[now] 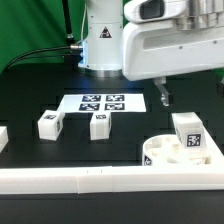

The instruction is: Assemble stool

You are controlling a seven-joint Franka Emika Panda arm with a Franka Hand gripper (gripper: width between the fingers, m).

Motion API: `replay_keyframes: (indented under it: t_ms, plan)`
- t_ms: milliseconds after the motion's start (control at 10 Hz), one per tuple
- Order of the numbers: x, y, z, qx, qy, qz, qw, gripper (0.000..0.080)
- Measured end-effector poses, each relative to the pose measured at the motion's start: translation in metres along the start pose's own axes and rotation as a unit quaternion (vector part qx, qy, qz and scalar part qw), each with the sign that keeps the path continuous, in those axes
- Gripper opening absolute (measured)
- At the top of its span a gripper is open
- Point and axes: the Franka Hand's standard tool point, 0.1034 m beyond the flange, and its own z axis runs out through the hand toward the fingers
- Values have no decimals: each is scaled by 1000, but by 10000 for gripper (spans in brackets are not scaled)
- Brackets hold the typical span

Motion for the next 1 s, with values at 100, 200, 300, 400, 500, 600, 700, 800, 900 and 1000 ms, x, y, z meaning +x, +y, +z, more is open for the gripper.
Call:
replay_keyframes:
  t_ms: [100,200,300,400,500,600,700,800,900,1000]
  plan:
    - [7,-4,2,-3,-1,-60,998,649]
    - [9,-5,3,-3,1,-87,996,649]
    - [9,-3,3,-4,0,-112,994,649]
    - [9,-1,3,-7,-1,-152,988,649]
    - [9,-1,3,-7,-1,-181,984,649]
    - [8,0,4,-7,-2,-207,978,649]
    - [9,5,7,-17,-1,-292,956,649]
    - [10,6,10,-22,-6,-348,937,649]
    - [12,4,11,-27,-10,-386,922,649]
    - [12,2,12,-27,-12,-425,905,649]
